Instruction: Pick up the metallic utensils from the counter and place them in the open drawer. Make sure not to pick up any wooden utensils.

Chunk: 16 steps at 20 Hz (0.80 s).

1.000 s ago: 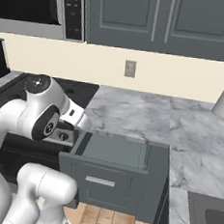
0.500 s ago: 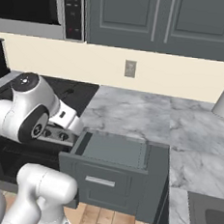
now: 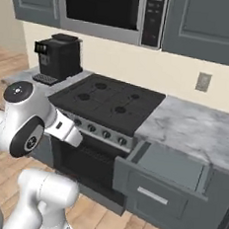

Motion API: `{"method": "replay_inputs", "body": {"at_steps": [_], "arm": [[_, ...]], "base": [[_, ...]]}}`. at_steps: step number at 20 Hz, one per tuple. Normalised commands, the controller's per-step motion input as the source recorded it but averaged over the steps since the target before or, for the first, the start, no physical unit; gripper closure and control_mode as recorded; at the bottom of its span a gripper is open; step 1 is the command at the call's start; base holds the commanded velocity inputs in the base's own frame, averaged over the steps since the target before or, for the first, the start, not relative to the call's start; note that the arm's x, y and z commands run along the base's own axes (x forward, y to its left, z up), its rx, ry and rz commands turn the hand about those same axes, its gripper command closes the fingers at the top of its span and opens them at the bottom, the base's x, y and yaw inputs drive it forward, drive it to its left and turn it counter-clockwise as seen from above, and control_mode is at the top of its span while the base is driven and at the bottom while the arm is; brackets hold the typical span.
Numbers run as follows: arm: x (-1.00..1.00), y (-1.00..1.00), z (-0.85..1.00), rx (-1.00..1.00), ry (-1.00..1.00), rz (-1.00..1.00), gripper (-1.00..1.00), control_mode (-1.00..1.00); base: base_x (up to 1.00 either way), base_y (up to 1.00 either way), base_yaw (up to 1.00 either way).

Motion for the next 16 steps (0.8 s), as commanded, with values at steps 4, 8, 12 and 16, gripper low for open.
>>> {"method": "replay_inputs", "body": {"at_steps": [4,8,12,16], "arm": [[0.0,0.0,0.0,0.0,0.0,0.0,-1.0,1.0],[0.0,0.0,0.0,0.0,0.0,0.0,-1.0,1.0],[0.0,0.0,0.0,0.0,0.0,0.0,-1.0,1.0],[0.0,0.0,0.0,0.0,0.0,0.0,-1.0,1.0]], "base": [[-0.36,0.97,0.98],[-0.15,0.93,1.0],[0.0,0.78,1.0],[0.24,0.56,0.92]]}}
